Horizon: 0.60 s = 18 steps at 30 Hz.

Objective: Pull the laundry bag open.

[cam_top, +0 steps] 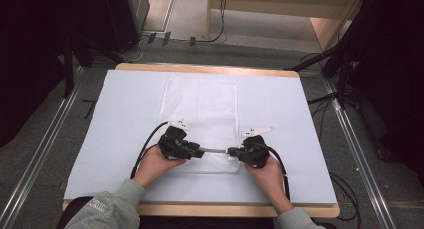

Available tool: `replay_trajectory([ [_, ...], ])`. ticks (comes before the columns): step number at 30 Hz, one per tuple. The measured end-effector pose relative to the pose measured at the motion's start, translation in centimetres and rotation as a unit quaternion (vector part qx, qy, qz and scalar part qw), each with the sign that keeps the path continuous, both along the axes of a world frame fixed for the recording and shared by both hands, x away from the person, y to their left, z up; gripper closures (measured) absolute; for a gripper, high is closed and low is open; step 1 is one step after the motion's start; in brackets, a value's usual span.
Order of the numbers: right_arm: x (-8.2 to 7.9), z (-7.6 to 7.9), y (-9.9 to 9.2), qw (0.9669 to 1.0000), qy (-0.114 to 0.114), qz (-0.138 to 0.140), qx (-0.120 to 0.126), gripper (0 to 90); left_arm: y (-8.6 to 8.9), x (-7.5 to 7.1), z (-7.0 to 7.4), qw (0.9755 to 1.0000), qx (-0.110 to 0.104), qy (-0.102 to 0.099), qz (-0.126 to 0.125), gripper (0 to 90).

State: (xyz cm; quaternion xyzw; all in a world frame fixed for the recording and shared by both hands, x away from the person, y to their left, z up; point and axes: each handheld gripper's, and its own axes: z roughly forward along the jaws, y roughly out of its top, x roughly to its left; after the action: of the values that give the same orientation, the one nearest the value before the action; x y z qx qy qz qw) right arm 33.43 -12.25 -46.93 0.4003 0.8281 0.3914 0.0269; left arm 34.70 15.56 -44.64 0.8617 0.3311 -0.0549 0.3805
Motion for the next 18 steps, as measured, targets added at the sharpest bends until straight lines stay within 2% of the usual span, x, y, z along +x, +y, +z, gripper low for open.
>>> replay_trajectory([
  [2,0.1,0.1,0.2,1.0,-0.005,0.004,0.006,90.0,-0.1,0.0,0.0,1.0,0.0,-0.002,0.0,59.6],
  [6,0.2,0.5,0.1,0.9998,-0.018,-0.002,-0.003,90.0,-0.4,0.2,0.0,1.0,-0.002,0.001,-0.002,59.9],
  [12,0.3,0.6,-1.0,0.9998,-0.015,-0.013,-0.007,90.0,-1.1,0.8,0.3,0.9999,-0.009,0.004,-0.003,60.9],
  [18,0.4,0.3,-1.1,0.9996,-0.011,-0.018,-0.018,90.0,-2.2,1.3,0.5,0.9998,-0.011,0.006,-0.013,62.4],
])
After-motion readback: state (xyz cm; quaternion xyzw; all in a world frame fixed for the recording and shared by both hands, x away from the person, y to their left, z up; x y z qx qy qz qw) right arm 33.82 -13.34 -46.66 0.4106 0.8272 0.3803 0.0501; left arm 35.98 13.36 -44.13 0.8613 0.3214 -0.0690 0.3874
